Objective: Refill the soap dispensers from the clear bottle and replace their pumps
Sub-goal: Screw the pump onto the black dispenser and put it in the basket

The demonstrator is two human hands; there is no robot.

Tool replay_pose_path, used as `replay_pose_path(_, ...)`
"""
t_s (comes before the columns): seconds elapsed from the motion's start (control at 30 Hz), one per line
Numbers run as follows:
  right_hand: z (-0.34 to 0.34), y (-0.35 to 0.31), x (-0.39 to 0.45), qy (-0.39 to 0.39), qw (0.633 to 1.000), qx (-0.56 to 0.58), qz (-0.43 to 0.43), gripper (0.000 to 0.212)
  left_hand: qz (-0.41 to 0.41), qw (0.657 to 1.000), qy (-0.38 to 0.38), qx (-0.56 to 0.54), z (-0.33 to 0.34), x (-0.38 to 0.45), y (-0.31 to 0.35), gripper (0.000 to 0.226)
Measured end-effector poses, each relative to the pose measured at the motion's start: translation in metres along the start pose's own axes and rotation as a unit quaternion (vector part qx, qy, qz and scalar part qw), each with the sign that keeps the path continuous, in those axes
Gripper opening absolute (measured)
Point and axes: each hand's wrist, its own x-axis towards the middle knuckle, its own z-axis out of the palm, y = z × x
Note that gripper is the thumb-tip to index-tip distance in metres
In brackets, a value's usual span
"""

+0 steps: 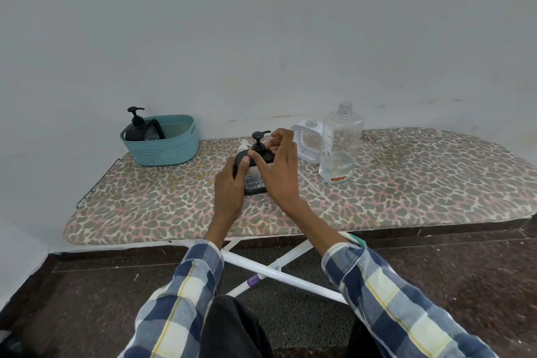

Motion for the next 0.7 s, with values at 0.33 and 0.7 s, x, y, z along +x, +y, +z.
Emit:
replay_pose_path(0.33,-0.002,0.006,0.004,-0.037,0.994,-0.083,-0.066,0.047,0.006,1.0,0.004,-0.024,0.001,0.001,-0.001,0.063)
replay_pose_path(0.7,-0.025,-0.001,0.021,-0.154,0.986,-0.046,-0.045,0.053,-0.011,1.0,-0.008,-0.028,0.001,0.001,-0.004,0.049)
